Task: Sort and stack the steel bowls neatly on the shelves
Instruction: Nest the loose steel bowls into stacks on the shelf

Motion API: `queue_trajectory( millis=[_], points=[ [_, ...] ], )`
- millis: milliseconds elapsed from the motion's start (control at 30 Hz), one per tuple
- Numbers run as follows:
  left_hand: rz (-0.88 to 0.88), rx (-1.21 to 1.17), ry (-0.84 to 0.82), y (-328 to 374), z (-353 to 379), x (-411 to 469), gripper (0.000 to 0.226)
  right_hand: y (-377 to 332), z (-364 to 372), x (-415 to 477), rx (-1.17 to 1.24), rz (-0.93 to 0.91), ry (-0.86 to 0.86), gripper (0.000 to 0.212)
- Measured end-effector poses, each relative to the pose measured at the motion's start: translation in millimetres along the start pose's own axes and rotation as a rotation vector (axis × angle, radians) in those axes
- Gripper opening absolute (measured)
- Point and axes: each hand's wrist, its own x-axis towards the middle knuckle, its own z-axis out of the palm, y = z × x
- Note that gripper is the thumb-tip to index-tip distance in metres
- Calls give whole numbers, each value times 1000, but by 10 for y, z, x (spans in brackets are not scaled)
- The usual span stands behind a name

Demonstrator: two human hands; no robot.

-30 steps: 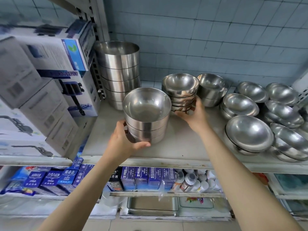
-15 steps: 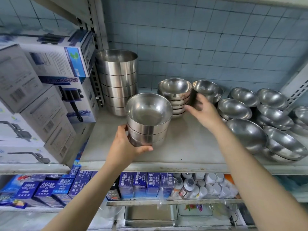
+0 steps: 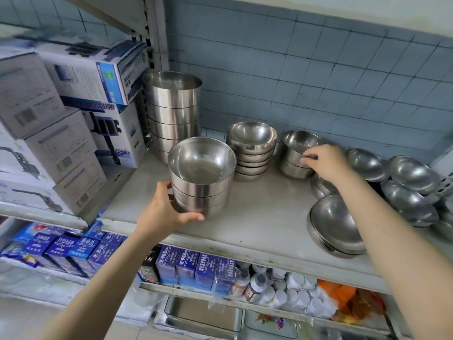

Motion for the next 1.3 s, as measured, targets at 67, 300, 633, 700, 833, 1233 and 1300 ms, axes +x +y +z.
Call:
queue_trajectory(
  millis=[67, 300, 633, 700, 833, 1233, 1300],
  points=[
    [-6, 12, 3, -11, -9, -9, 132, 5, -5, -37, 20, -48, 99, 23],
    [3, 42, 3, -37, -12, -26, 131, -274, -260, -531, 64, -360, 473, 14],
    [-1, 75, -2, -41, 11, -22, 118, -1624, 20, -858, 260, -804, 250, 15],
    [8, 58, -4, -54, 9, -22, 119, -1737, 184, -853, 228, -817, 148, 15],
    [9, 29, -27, -59, -8, -3, 119, -1776, 218, -827, 189, -800, 32, 17],
    [258, -372, -65, 202, -212, 53, 140, -1423, -52, -754, 418, -683, -47, 36],
    [312, -408, -27, 383, -255, 67, 127, -1177, -141, -608, 532, -529, 108, 28]
  ],
)
